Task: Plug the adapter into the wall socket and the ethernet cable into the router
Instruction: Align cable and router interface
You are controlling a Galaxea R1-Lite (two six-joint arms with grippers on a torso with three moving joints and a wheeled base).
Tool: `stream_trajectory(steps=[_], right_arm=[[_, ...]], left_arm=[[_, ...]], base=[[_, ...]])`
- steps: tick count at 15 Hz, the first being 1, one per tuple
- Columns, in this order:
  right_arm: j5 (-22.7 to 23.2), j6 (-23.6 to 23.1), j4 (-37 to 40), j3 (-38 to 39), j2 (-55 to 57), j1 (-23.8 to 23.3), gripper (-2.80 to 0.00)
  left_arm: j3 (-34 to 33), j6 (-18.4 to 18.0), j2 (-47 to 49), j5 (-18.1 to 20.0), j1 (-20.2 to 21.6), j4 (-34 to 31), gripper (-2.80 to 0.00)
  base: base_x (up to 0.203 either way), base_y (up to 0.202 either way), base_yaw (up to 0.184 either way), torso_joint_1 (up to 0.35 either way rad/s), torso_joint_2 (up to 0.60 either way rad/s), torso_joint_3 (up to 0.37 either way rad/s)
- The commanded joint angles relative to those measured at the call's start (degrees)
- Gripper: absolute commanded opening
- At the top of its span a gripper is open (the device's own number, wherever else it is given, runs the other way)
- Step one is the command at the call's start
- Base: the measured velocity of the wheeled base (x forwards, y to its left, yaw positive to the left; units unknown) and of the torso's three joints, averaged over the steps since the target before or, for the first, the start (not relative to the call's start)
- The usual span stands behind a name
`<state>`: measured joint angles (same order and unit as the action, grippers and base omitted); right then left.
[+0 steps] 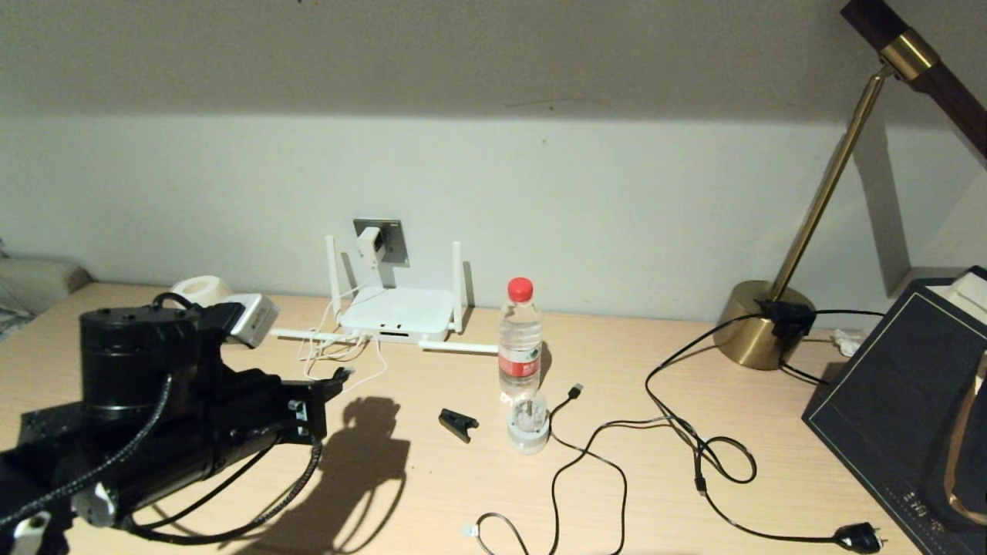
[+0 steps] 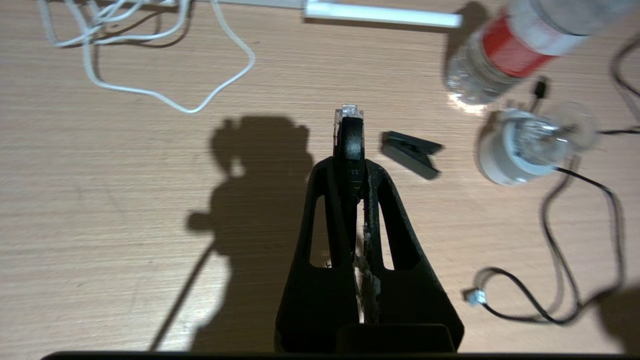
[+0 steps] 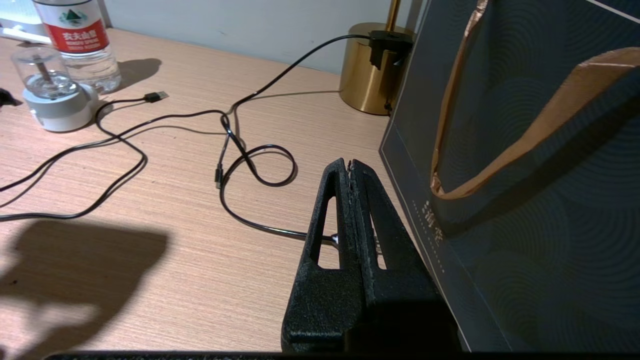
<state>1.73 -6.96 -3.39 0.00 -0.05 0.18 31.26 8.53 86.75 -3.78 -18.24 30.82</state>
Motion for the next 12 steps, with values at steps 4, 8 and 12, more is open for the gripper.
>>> stream_trajectory(steps=[4,8,12], right_arm=[[0.03,0.02,-0.04,1.32,0.14,0.08,-2.80],[0.03,-0.07,-0.04,1.32,0.14,-0.01,-2.80],[0.03,-0.06,-0.04,1.32,0.14,0.01,-2.80]], left_arm=[[3.09,0.35,8.17,-7.05,-0.05,2.14,-2.80],[2.61,0.00,15.68,-7.75,0.50,13.36,-2.80],[6.08,-0.18,22.00,-7.82,1.12,18.25,-2.80]], base=[[0.000,0.000,0.000,0.000,0.00,0.000],[0.000,0.000,0.000,0.000,0.00,0.000],[0.000,0.000,0.000,0.000,0.00,0.000]])
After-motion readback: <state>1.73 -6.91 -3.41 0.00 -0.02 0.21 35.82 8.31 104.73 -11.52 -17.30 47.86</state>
